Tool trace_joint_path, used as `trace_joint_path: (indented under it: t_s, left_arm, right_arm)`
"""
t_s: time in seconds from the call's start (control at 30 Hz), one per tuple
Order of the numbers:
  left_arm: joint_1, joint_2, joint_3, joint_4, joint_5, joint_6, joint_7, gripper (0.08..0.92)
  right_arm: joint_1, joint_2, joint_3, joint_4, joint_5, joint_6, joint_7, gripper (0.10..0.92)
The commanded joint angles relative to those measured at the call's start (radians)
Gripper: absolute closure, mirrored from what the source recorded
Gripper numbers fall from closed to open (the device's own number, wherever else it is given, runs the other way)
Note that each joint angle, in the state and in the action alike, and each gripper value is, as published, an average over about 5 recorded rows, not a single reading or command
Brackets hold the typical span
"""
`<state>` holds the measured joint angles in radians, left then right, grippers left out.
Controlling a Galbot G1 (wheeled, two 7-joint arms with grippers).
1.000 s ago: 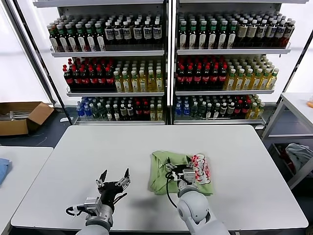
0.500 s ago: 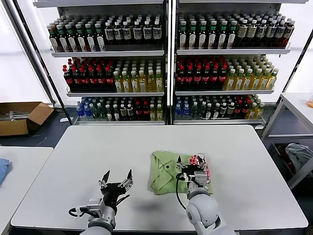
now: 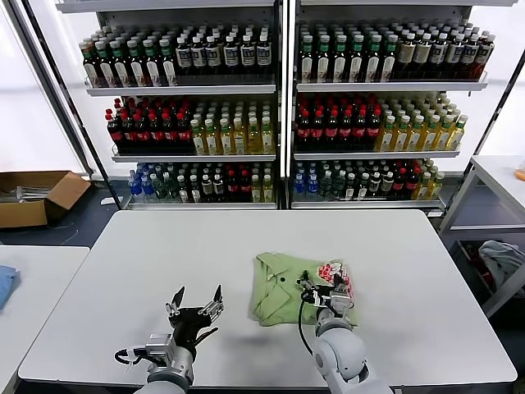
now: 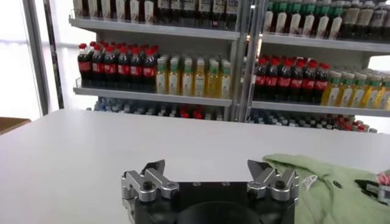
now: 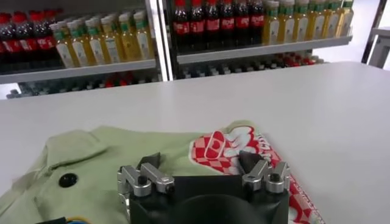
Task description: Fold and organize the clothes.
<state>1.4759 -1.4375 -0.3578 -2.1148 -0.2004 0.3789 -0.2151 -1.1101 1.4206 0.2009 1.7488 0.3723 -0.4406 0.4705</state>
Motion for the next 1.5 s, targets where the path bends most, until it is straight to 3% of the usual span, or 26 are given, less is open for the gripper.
trace_joint_path:
  t_s: [0.03,0.4,0.7,1.5]
  left_arm:
    - [0.001,-0.003,-0.008,-0.012,0.005,-0.011,-0.002,0.177]
    - [0.004,-0.046,-0.043,-0.054,0.027,-0.092,-0.004,0.177]
    - [-0.019,-0.023,-0.122,-0.052,-0.032,-0.148,-0.007,0.177]
    - [-0.040,-0.009,-0.138,-0.051,-0.062,-0.153,-0.015,0.177]
  right_arm:
    - [-0.005,-0.019,0.013,0.076,0.002,0.024,-0.016,0.203]
    - [-0.135,-0.216,0.042,0.391,-0.305,0.071,-0.093,0.203]
    - [-0.330,-0.262,0.177,0.337,-0.161,0.075,-0.062,0.203]
    - [-0.398,-0.229,0.288,0.447,-0.228,0.049,-0.102,0.203]
